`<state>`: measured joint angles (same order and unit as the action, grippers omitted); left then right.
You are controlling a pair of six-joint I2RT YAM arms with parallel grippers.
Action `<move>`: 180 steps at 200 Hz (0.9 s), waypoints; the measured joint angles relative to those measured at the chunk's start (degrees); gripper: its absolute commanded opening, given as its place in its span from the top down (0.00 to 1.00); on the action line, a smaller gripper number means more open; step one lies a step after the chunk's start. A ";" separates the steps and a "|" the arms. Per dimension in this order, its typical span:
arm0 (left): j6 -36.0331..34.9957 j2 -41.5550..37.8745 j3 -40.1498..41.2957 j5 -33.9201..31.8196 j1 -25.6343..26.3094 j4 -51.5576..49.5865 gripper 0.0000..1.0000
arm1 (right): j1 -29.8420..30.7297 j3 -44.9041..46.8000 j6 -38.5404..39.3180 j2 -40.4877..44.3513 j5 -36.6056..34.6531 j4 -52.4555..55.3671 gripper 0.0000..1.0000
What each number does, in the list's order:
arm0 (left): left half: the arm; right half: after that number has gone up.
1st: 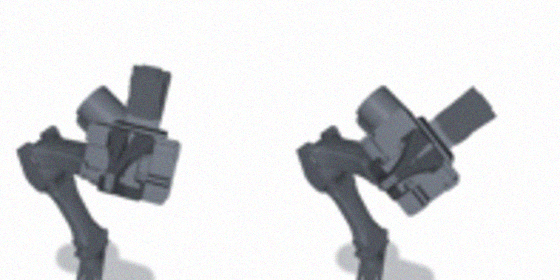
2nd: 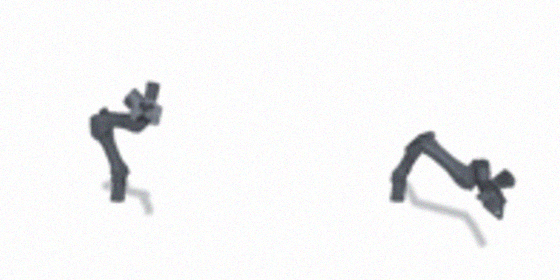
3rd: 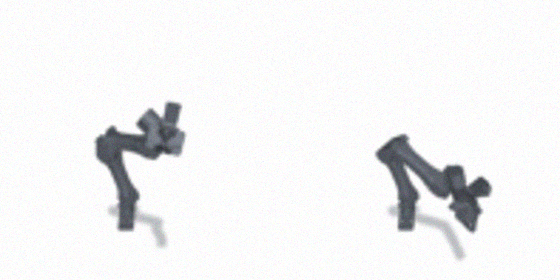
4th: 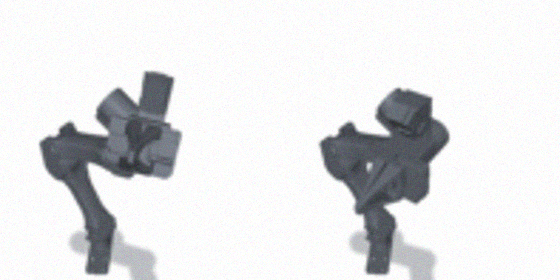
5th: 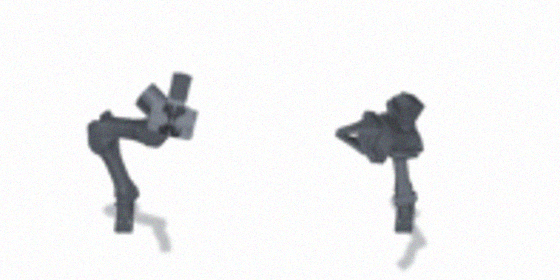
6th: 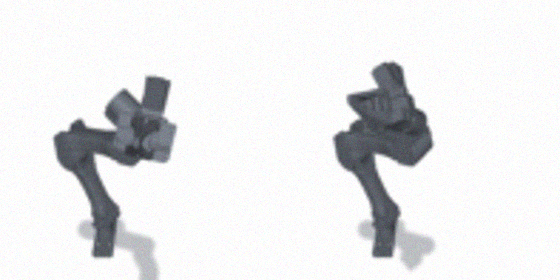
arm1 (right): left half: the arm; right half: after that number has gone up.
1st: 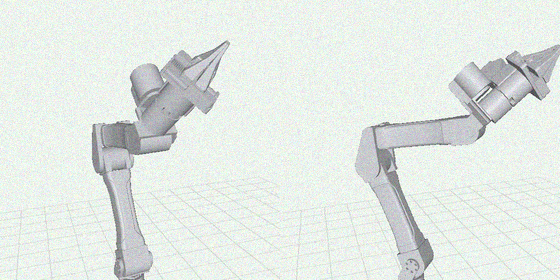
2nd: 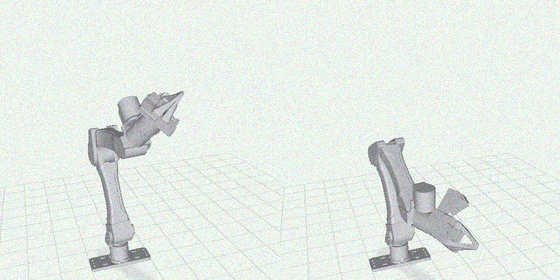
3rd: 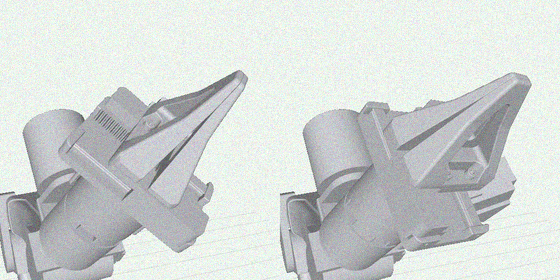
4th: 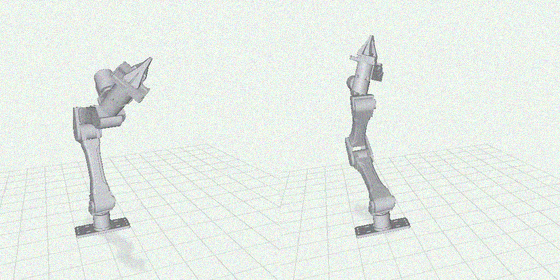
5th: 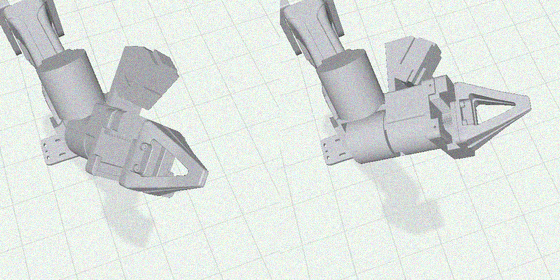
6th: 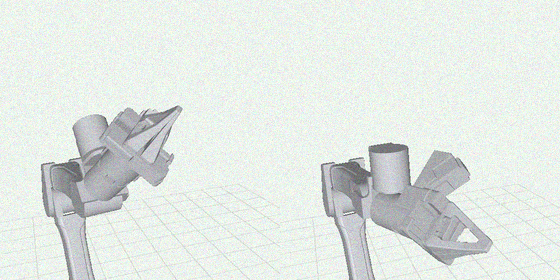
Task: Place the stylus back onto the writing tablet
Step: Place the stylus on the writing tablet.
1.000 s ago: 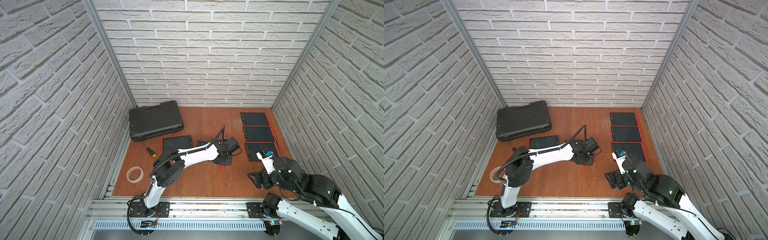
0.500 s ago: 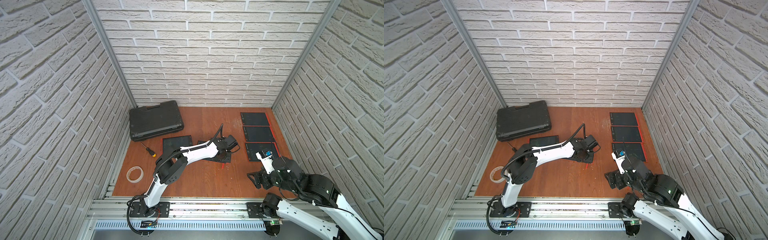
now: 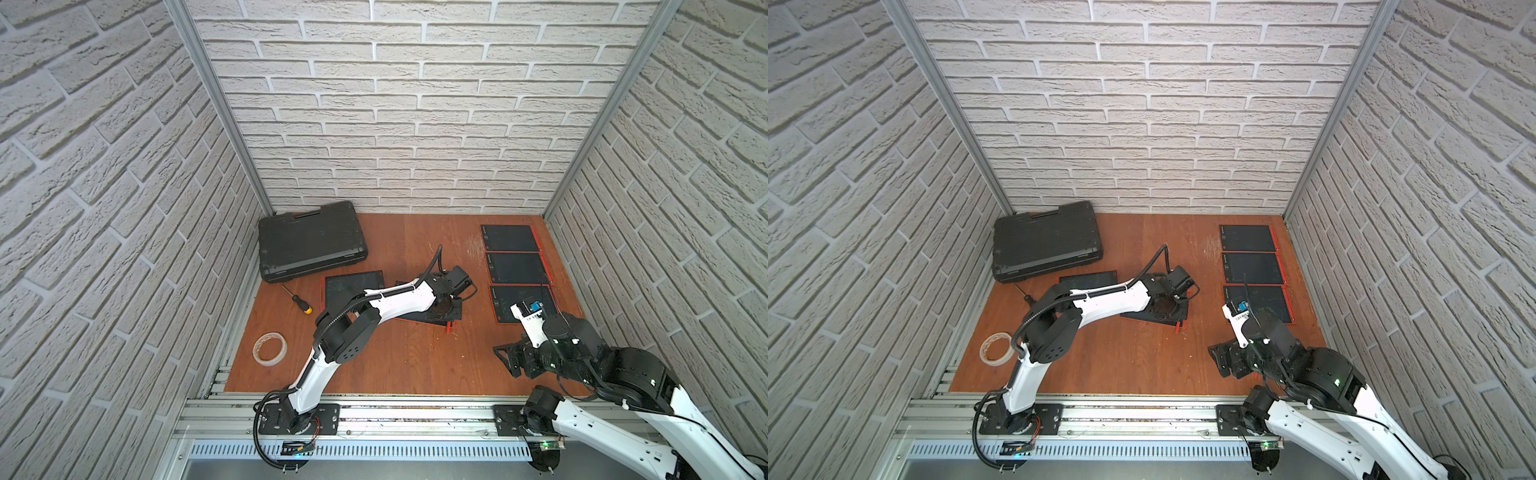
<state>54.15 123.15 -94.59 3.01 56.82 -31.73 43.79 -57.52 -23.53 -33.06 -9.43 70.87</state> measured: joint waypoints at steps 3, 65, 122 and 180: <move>0.00 0.11 -0.04 0.07 -0.09 0.09 0.87 | 0.00 0.00 0.00 0.00 0.02 0.00 0.10; 0.02 1.53 -0.83 1.18 -0.92 0.59 0.86 | 0.00 0.00 0.00 -0.52 0.00 -0.02 0.10; 0.00 2.51 -2.05 1.95 -1.64 1.44 0.85 | 0.00 0.00 0.00 -0.59 0.00 -0.02 0.10; 0.02 3.54 -2.75 2.69 -2.40 2.01 0.76 | 0.00 0.00 0.00 -1.14 0.00 -0.02 0.10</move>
<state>54.17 126.69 -97.34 5.69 54.41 -29.71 43.79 -57.52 -23.53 -34.20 -9.43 70.85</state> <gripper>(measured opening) 0.222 0.902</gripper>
